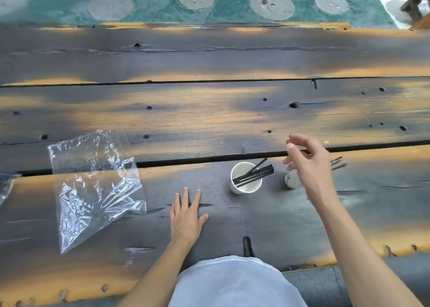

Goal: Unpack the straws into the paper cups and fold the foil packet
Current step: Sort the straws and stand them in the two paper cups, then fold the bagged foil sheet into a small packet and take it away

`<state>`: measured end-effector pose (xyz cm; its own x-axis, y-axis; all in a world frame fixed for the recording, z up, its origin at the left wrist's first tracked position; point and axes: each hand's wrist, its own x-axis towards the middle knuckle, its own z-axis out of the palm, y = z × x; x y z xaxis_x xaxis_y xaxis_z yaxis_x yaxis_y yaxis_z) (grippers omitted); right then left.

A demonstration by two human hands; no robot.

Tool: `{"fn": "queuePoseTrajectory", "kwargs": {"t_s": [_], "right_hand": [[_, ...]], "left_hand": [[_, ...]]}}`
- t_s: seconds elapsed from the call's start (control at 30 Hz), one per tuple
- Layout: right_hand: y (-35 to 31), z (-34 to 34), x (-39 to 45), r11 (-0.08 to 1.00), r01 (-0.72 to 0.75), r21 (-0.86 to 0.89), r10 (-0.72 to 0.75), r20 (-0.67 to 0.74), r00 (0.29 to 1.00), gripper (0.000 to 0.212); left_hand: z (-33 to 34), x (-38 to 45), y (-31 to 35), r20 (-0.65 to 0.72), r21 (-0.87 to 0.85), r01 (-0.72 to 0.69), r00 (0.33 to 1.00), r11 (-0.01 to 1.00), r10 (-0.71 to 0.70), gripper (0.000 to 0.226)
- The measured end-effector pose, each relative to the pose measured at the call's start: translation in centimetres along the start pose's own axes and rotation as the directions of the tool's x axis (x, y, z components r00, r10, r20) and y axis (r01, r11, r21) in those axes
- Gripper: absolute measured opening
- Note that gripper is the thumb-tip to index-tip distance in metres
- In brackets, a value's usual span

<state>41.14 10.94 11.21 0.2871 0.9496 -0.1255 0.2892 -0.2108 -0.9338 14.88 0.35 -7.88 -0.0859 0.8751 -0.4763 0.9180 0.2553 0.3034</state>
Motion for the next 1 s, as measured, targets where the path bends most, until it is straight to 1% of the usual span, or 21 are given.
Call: {"fn": "queuePoseTrajectory", "kwargs": {"t_s": [0.07, 0.13, 0.2, 0.27, 0.37, 0.43, 0.5, 0.57, 0.63, 0.67, 0.7, 0.73, 0.8, 0.87, 0.93, 1.0], "right_hand": [[-0.8, 4.4, -1.3, 1.0, 0.002, 0.007, -0.003, 0.159, 0.987, 0.018], [-0.9, 8.7, -2.6, 1.0, -0.006, 0.003, 0.005, 0.304, 0.953, 0.015], [-0.3, 12.4, -3.9, 0.999, -0.015, -0.043, 0.032, 0.436, 0.899, 0.014], [0.8, 15.5, -5.1, 0.994, -0.02, -0.11, 0.078, 0.551, 0.831, 0.015], [3.1, 19.2, -6.9, 0.973, -0.045, -0.225, 0.184, 0.646, 0.741, 0.014], [4.4, 20.9, -7.9, 0.957, -0.07, -0.283, 0.251, 0.676, 0.693, 0.014], [5.6, 22.2, -8.8, 0.937, -0.104, -0.334, 0.316, 0.679, 0.663, 0.015], [6.9, 23.3, -9.3, 0.903, -0.117, -0.414, 0.389, 0.669, 0.633, 0.018], [8.4, 24.1, -9.3, 0.847, -0.045, -0.529, 0.445, 0.662, 0.603, 0.025], [8.9, 24.3, -9.2, 0.817, -0.018, -0.576, 0.473, 0.652, 0.592, 0.029], [9.5, 24.5, -9.1, 0.794, -0.031, -0.606, 0.504, 0.63, 0.59, 0.031], [9.6, 24.6, -9.0, 0.783, -0.09, -0.615, 0.54, 0.602, 0.588, 0.032], [9.7, 24.5, -9.1, 0.764, -0.289, -0.577, 0.618, 0.525, 0.585, 0.032], [9.7, 24.2, -9.2, 0.748, -0.484, -0.455, 0.664, 0.488, 0.567, 0.033], [9.8, 23.9, -9.4, 0.731, -0.594, -0.337, 0.675, 0.487, 0.555, 0.032], [9.7, 23.9, -9.7, 0.722, -0.638, -0.269, 0.67, 0.506, 0.544, 0.023]], "left_hand": [[-1.2, -0.2, -1.7, -0.111, -0.052, 0.056, 0.992, 0.997, -0.062, 0.075], [-2.3, -0.3, -4.0, -0.198, -0.08, 0.128, 0.97, 0.989, -0.141, 0.074], [-3.4, -0.5, -6.7, -0.258, -0.125, 0.21, 0.937, 0.97, -0.237, 0.074], [-4.3, -0.9, -9.6, -0.314, -0.2, 0.298, 0.883, 0.933, -0.349, 0.073], [-5.5, -1.7, -13.9, -0.349, -0.268, 0.409, 0.803, 0.872, -0.483, 0.068], [-6.1, -2.1, -16.6, -0.326, -0.276, 0.447, 0.789, 0.851, -0.52, 0.064], [-6.1, -2.2, -18.8, -0.254, -0.241, 0.459, 0.82, 0.855, -0.512, 0.063], [-5.8, -2.2, -19.7, -0.148, -0.25, 0.449, 0.858, 0.858, -0.492, 0.064], [-5.3, -2.1, -19.2, -0.05, -0.266, 0.416, 0.895, 0.87, -0.443, 0.066], [-5.1, -2.0, -18.6, -0.027, -0.253, 0.386, 0.914, 0.887, -0.406, 0.065], [-4.9, -1.9, -17.9, -0.019, -0.24, 0.352, 0.93, 0.904, -0.367, 0.063], [-4.9, -1.8, -17.2, -0.016, -0.235, 0.319, 0.943, 0.918, -0.332, 0.062], [-5.0, -1.4, -15.8, -0.012, -0.254, 0.251, 0.965, 0.934, -0.263, 0.057], [-5.0, -1.1, -14.8, -0.003, -0.31, 0.184, 0.981, 0.933, -0.194, 0.052], [-4.8, -0.6, -14.1, 0.014, -0.367, 0.131, 0.991, 0.921, -0.135, 0.049], [-4.4, -0.1, -13.7, 0.024, -0.376, 0.091, 0.996, 0.922, -0.088, 0.048]]}}
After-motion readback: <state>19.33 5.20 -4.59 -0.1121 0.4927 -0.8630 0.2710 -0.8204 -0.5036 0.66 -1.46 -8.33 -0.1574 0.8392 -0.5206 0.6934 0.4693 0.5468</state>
